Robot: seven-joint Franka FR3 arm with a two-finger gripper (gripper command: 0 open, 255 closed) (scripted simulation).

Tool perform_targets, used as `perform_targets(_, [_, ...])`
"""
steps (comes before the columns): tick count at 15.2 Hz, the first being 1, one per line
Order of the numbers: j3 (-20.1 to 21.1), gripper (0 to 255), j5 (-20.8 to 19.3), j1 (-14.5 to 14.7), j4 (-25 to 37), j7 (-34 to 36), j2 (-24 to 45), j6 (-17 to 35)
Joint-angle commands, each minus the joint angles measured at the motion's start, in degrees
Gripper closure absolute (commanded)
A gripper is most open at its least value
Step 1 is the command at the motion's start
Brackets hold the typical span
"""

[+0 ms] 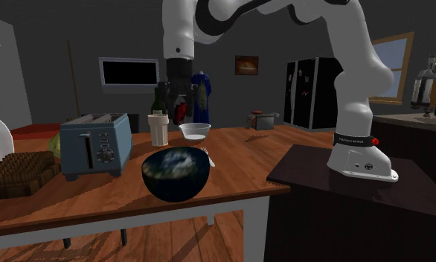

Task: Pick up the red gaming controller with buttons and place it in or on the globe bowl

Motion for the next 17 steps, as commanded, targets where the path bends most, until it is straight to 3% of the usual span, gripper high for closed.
perform_targets(1, [0.5, 255, -0.3, 1.4, 0.3, 2.0, 0.3, 0.0])
perform_targets(13, [-0.6, 255, -2.5, 2.1, -3.6, 3.1, 4.8, 8.1])
perform_targets(17, [-0.6, 255, -2.5, 2.1, -3.6, 3.1, 4.8, 8.1])
